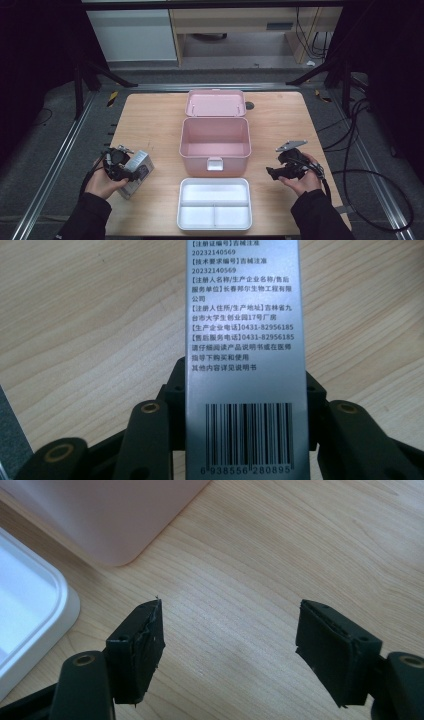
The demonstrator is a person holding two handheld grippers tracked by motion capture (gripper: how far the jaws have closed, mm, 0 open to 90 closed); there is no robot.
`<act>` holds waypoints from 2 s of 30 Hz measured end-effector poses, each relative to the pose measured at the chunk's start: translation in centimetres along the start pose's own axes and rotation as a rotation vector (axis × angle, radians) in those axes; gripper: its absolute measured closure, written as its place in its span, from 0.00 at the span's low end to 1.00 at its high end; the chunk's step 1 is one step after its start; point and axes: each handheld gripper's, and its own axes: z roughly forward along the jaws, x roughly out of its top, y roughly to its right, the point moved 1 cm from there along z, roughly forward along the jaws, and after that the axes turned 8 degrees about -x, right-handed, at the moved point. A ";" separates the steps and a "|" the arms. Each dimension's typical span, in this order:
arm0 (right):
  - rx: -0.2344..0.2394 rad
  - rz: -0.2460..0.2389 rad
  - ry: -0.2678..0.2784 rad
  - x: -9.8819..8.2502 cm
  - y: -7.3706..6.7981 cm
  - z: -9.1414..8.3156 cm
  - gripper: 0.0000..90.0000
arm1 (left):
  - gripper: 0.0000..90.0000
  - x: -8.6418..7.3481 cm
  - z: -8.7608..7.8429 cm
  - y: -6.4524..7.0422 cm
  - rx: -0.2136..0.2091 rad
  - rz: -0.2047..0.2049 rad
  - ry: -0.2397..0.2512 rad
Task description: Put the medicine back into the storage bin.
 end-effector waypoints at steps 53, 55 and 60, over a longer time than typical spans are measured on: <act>-0.012 0.024 0.009 -0.1 0.7 -0.1 0.27 | 0.62 17.6 -8.0 8.5 -0.116 0.342 0.171; -0.010 0.024 0.009 -0.1 0.7 -0.1 0.27 | 0.62 18.1 -7.6 8.6 -0.118 0.349 0.166; -0.009 0.023 0.008 -0.2 0.7 -0.1 0.26 | 0.62 19.2 -6.8 9.1 -0.134 0.359 0.162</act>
